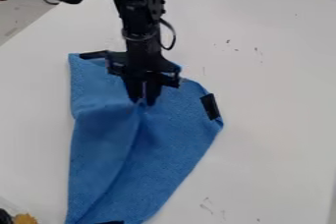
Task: Fold the cloth from bottom left to top right
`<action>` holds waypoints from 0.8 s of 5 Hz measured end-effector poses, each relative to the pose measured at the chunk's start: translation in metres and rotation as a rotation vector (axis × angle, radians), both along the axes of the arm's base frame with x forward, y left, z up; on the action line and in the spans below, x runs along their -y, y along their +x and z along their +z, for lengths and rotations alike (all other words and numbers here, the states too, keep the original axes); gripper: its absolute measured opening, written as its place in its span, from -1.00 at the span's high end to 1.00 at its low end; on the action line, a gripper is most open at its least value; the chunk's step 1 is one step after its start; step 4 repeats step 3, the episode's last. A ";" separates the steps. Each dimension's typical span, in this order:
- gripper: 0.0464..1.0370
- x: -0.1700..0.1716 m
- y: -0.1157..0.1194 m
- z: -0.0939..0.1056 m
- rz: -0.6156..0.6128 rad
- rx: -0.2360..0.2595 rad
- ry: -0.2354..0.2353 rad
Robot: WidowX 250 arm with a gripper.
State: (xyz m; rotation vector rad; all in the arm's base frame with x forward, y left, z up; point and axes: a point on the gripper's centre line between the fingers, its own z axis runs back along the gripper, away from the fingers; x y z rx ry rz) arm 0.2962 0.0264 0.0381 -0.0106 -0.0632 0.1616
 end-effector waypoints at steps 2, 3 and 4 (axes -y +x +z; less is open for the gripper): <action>-0.94 0.023 0.020 0.017 0.065 0.025 0.035; -0.94 0.017 0.019 0.014 -0.061 0.035 0.082; -0.94 0.017 0.019 0.014 -0.061 0.035 0.082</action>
